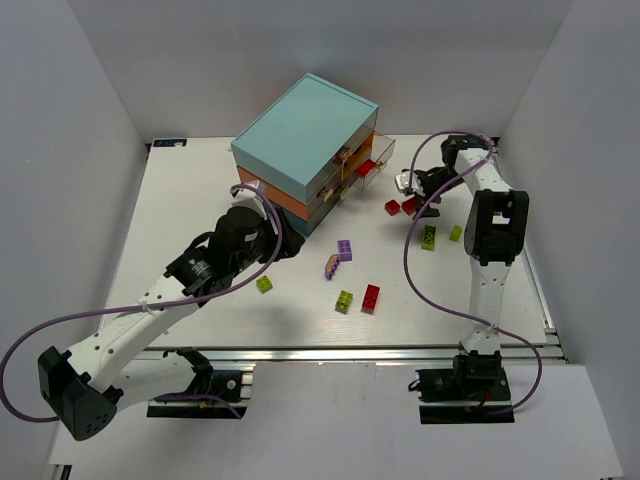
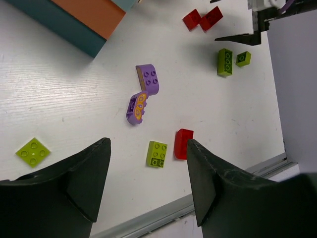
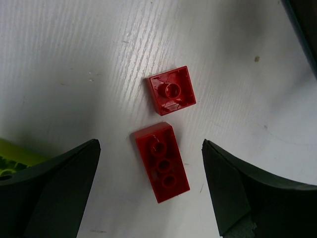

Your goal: Sort the legos into containers by color

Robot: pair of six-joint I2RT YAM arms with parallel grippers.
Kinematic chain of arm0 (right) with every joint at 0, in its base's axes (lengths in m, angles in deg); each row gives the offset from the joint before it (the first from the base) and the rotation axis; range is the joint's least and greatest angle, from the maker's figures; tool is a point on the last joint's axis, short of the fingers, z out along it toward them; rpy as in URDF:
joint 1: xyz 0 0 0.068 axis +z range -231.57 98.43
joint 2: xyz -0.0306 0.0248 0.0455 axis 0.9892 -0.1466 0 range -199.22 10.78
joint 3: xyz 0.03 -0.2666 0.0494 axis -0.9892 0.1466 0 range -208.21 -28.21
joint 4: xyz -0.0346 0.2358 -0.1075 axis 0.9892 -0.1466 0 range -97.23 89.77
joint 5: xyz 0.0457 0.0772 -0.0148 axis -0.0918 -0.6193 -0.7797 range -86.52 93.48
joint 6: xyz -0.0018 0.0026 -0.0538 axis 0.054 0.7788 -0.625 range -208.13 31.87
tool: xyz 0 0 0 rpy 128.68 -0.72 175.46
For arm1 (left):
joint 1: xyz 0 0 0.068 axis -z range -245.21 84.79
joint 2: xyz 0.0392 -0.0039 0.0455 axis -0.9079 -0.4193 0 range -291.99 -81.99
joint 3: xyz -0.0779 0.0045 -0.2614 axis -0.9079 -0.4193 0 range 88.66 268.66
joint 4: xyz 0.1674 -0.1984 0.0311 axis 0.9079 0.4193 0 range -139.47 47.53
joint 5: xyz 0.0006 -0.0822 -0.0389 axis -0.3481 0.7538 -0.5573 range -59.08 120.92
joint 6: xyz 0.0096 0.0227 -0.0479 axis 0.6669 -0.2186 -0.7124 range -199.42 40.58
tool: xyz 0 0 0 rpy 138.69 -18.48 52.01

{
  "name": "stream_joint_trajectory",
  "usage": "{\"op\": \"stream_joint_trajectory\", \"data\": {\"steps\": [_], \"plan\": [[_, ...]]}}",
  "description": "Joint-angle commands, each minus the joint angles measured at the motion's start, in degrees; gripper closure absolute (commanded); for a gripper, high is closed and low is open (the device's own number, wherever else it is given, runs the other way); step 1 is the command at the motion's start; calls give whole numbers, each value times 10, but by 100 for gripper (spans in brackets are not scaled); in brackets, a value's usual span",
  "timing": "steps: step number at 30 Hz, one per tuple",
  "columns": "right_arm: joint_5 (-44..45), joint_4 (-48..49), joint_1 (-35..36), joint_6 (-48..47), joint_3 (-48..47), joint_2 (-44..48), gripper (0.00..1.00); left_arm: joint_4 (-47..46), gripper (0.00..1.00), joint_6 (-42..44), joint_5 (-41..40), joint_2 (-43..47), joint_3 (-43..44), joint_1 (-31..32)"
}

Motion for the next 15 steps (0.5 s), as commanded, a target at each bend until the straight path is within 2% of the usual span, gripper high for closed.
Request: {"op": "stream_joint_trajectory", "data": {"steps": [1, 8, 15], "plan": [[24, 9, 13, -8, -35, -29, 11, 42, 27, -33, -3, 13, 16, 0], [75, -12, 17, -24, -64, -74, 16, 65, 27, -34, 6, 10, 22, 0], [126, -48, 7, -40, -60, -79, 30, 36, 29, -21, 37, -22, 25, 5]]}}
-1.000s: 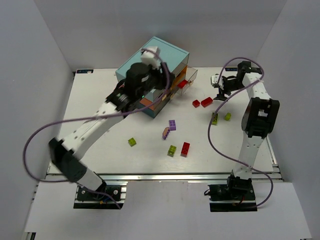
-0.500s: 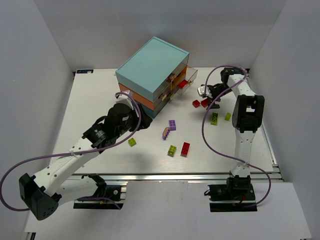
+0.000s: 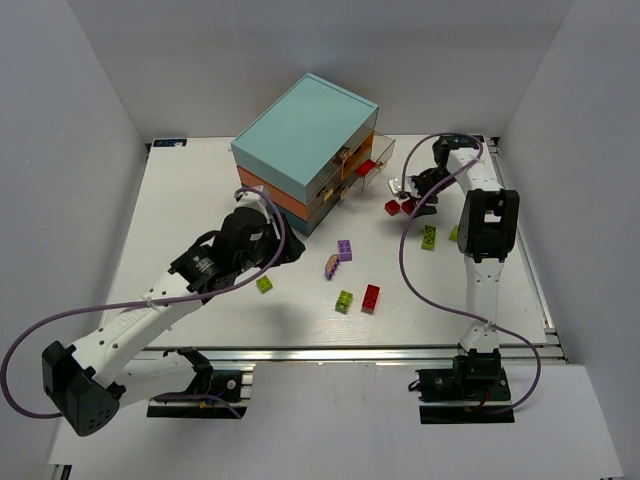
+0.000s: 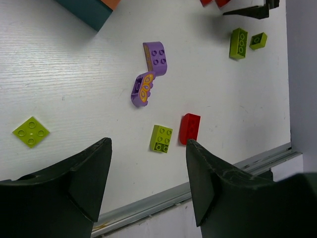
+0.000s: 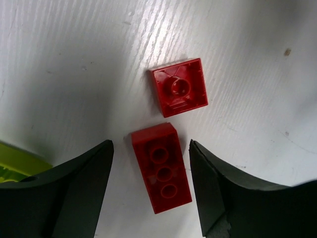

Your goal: Sort the legos into containers by color

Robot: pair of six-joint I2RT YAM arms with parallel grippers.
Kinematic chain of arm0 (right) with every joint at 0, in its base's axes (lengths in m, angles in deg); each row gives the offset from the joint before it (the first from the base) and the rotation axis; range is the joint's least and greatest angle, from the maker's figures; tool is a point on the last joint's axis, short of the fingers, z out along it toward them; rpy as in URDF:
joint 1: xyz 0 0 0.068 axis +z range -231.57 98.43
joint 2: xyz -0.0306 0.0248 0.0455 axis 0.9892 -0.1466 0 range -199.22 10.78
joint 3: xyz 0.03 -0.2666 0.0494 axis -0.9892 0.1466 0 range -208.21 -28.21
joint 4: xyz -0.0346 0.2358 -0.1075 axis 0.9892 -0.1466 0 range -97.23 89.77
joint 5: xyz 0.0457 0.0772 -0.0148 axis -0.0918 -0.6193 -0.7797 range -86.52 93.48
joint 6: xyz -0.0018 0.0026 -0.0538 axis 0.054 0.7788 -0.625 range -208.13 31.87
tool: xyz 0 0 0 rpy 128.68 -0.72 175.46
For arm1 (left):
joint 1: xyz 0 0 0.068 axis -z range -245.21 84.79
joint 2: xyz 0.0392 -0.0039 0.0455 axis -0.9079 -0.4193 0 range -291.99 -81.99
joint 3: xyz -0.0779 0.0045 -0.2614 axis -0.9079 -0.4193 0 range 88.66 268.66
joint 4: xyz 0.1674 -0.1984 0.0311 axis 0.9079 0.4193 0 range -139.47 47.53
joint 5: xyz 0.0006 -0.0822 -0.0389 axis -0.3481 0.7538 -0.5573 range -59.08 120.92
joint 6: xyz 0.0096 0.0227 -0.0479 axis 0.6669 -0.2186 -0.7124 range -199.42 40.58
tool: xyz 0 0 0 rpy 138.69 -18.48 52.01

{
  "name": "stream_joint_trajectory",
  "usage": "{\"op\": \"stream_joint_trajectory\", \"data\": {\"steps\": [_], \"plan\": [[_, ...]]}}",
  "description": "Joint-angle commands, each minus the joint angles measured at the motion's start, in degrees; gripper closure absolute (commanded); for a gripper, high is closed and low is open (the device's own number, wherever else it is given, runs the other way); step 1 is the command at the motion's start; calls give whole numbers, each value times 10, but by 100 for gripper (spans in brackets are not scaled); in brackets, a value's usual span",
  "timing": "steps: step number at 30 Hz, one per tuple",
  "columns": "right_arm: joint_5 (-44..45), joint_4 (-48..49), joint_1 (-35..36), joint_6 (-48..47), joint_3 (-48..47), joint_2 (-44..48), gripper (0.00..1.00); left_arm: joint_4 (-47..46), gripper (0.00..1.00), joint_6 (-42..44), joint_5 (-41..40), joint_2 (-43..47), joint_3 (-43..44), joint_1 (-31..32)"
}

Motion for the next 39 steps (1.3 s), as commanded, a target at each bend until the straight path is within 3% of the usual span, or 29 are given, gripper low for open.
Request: {"op": "stream_joint_trajectory", "data": {"steps": [1, 7, 8, 11, 15, 20, 23, 24, 26, 33, 39], "plan": [[65, -34, -10, -38, 6, -22, 32, -17, 29, 10, 30, -19, 23, 5], [60, -26, -11, -20, 36, -2, 56, -37, 30, 47, 67, -76, 53, 5], [56, -20, -10, -14, 42, 5, 66, -38, 30, 52, 68, -80, 57, 5], [19, 10, -9, 29, 60, 43, 85, -45, 30, 77, 75, -101, 69, 11], [-74, 42, -6, 114, 88, 115, 94, -59, 29, 99, 82, -124, 76, 17], [-194, 105, 20, 235, 103, 222, 95, -82, 28, 106, 86, -139, 67, 28], [-194, 261, 44, 322, 165, 276, 94, -87, 28, 108, 86, -141, 62, 33], [-187, 355, 57, 341, 183, 287, 93, -85, 28, 108, 86, -140, 62, 33], [-160, 424, 74, 364, 208, 291, 92, -82, 28, 111, 83, -137, 63, 33], [-115, 490, 102, 394, 71, 181, 90, -87, 28, 97, 74, -111, 36, 44], [-96, 485, 111, 375, 35, 146, 78, -75, 27, 85, 58, -92, 23, 49]]}}
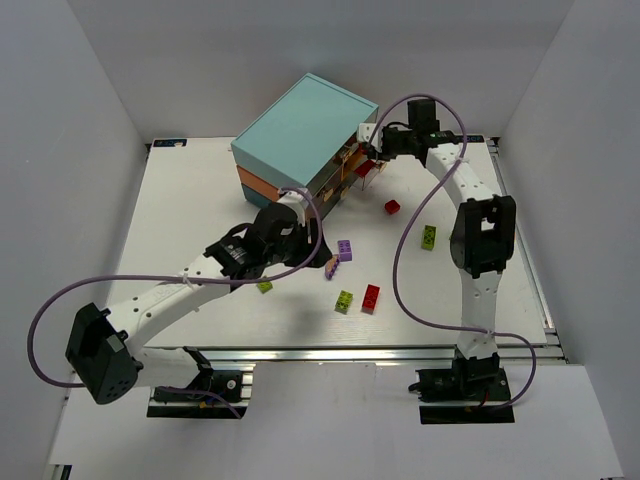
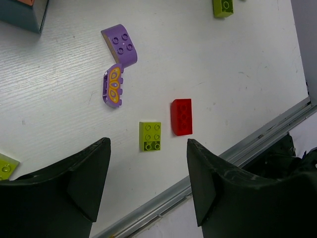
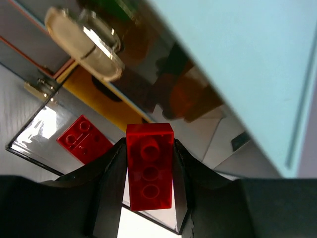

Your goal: Sort the legos into containers by color

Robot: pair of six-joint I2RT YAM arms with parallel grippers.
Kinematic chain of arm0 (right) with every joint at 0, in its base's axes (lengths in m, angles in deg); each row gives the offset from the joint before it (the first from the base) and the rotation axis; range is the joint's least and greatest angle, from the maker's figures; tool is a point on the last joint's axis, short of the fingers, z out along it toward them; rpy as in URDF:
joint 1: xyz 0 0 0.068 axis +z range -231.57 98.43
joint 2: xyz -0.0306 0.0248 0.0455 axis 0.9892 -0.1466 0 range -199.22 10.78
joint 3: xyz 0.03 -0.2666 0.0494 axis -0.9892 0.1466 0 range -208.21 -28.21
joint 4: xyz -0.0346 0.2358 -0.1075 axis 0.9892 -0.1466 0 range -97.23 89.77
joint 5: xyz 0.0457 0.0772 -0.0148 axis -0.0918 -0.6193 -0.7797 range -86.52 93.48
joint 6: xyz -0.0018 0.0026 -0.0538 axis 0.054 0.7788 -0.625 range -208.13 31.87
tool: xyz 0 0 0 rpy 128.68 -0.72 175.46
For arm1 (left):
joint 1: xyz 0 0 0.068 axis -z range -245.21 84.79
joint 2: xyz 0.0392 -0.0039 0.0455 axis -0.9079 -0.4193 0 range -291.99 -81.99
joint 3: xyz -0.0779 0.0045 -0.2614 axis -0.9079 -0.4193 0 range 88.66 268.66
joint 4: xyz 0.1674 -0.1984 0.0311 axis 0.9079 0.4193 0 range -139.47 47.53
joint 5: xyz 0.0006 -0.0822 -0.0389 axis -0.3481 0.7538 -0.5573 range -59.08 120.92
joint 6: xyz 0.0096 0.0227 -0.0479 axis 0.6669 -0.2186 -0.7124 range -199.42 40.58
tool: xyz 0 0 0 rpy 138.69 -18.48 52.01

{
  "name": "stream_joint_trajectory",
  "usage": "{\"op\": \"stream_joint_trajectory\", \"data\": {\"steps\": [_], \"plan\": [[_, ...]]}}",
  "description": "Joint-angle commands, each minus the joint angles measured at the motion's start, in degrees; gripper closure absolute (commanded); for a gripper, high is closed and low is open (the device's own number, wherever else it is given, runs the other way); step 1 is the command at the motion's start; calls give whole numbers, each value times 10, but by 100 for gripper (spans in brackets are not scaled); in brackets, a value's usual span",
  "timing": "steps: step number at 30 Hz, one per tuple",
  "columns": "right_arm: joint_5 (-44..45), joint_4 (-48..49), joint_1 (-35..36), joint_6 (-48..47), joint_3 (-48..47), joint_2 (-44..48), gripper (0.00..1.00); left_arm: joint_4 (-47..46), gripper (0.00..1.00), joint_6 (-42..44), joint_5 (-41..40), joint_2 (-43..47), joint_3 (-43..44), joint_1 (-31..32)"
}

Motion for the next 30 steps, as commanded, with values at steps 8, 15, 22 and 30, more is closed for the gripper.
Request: {"op": "stream_joint_trajectory", "data": {"steps": [8, 15, 22, 30], "plan": [[2, 39, 2, -1, 23, 36, 33, -18, 26, 2, -5, 8, -3, 11], [2, 87, -8, 115, 34, 72, 33, -20, 28, 57, 41, -103, 75, 22], [208, 412, -40, 434, 293, 265, 63, -34, 53, 97, 95, -235, 157, 56], [73, 144, -106, 528, 380, 363, 21, 43, 27, 92, 99, -369, 275, 107]]}}
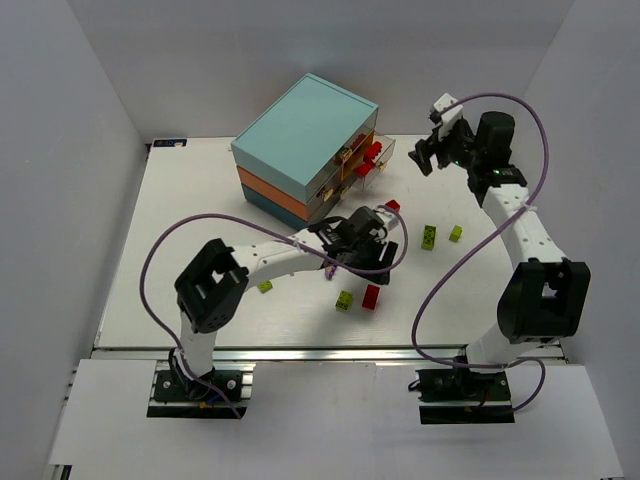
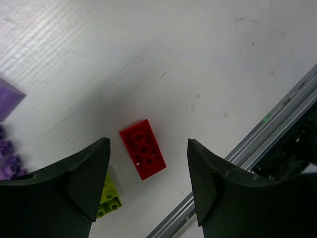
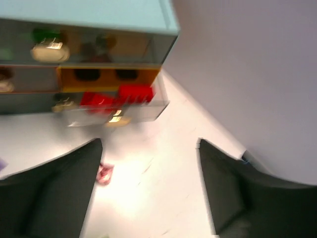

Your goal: Sort the legos into containers by color

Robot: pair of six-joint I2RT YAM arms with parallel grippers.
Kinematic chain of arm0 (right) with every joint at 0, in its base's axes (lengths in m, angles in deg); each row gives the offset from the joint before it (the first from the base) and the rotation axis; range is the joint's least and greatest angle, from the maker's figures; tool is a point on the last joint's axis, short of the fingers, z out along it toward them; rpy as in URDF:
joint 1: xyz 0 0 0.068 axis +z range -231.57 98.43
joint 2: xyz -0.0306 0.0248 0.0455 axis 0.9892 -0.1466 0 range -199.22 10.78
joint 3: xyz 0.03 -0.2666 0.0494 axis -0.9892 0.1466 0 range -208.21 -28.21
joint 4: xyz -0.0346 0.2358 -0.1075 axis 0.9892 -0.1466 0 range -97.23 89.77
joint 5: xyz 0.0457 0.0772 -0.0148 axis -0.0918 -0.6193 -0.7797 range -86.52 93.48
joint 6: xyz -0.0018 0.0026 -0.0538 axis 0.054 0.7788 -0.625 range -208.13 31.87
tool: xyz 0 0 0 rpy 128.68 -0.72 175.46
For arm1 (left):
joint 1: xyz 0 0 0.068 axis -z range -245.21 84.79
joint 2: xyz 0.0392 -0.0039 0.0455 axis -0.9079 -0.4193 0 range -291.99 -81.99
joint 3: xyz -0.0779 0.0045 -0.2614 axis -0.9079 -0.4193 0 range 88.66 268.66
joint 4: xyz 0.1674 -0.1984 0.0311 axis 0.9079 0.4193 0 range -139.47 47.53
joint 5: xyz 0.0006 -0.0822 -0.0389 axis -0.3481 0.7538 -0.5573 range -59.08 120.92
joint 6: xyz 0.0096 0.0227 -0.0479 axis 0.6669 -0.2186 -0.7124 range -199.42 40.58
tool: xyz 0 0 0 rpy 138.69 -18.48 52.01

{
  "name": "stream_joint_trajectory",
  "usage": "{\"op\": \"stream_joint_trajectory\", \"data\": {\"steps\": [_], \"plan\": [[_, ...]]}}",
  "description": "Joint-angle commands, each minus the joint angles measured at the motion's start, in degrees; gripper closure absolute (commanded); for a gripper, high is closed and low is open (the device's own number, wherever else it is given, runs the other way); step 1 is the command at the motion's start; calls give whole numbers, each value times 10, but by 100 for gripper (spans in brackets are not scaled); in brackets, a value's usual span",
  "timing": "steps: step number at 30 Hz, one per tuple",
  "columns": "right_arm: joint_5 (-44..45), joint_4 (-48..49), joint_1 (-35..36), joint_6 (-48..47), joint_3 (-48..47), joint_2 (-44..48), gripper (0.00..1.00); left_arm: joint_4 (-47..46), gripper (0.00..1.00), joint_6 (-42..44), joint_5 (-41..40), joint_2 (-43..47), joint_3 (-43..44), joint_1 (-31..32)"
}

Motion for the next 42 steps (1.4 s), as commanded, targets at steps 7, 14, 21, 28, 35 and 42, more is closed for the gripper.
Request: {"op": "stream_joint_trajectory", "data": {"steps": [7, 14, 21, 28, 35, 42], "plan": [[-78, -105, -34, 99, 131, 93, 11, 100, 24, -43, -70, -45, 69, 40], [-77, -112, -39, 109, 134, 104, 12, 142, 30, -58, -104, -91, 99, 52], [-81, -114, -63, 122, 141, 117, 14, 149, 41, -65, -114, -113, 106, 52], [-85, -114, -71, 128, 150, 128, 16, 157, 83, -60, -125, -107, 134, 52], [-49, -119, -84, 133, 168, 130, 90, 212, 91, 45, -155, -82, 276, 10], [-31, -99, -90, 124, 214, 134, 100, 265, 94, 133, -200, -164, 489, -82]]}}
